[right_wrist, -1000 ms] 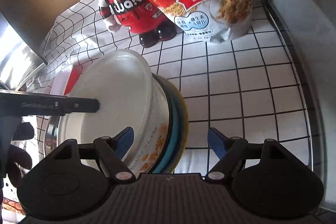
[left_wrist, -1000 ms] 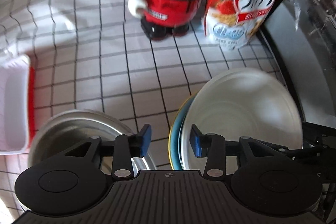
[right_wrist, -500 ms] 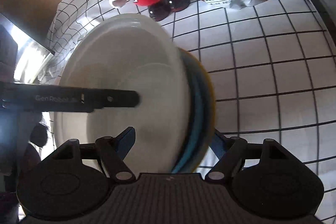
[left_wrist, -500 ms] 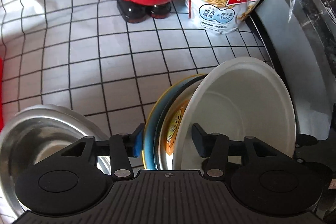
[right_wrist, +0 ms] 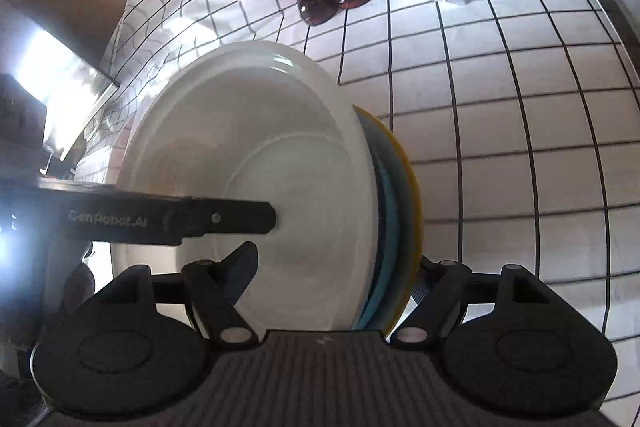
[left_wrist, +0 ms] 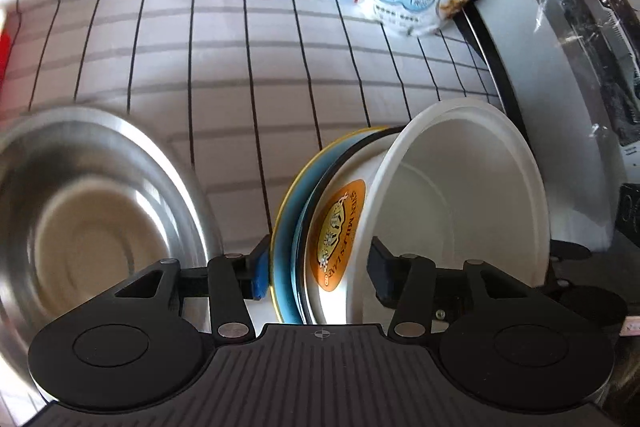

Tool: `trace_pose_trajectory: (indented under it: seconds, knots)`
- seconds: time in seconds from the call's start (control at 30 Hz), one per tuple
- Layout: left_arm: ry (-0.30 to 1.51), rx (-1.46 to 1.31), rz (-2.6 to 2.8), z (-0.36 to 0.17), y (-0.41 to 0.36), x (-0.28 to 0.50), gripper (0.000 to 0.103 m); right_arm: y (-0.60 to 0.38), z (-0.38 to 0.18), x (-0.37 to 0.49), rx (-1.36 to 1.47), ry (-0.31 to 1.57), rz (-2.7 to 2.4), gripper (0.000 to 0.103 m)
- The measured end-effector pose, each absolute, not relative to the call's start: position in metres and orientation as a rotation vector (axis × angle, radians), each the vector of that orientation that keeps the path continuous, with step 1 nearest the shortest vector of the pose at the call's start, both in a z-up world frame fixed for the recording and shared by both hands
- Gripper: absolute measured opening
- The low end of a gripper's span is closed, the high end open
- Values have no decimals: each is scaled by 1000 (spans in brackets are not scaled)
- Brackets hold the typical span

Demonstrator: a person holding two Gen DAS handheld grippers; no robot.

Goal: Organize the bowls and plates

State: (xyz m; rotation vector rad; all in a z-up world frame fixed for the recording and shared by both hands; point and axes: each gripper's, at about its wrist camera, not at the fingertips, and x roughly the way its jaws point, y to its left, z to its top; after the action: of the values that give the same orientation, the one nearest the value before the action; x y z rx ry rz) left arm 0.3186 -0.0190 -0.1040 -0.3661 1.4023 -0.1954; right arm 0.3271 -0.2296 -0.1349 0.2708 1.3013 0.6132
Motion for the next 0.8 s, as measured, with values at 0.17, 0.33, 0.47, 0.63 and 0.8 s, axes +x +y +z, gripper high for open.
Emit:
trace_pose_trajectory:
  seconds: [0.17,0.33,0.47,0.63,0.8]
  knots:
    - [1394,-393,-180,-101,-16,286,48,-230,-132,309,231,1315,646,77]
    - [1340,-385,-122,-92,-10,263,32,-225,-128,290,164,1289,654,77]
    - [1302,-353,-108,-85,-11,256,31,-221,-122,284,108,1243,613,77]
    - [1305,-391,-103,-92,-9,254,30,-211,-107,272,-49,1057,541,77]
    - [1295,-401,-93,-93,-9,252,28,-215,-100,272,-60,955,462,78]
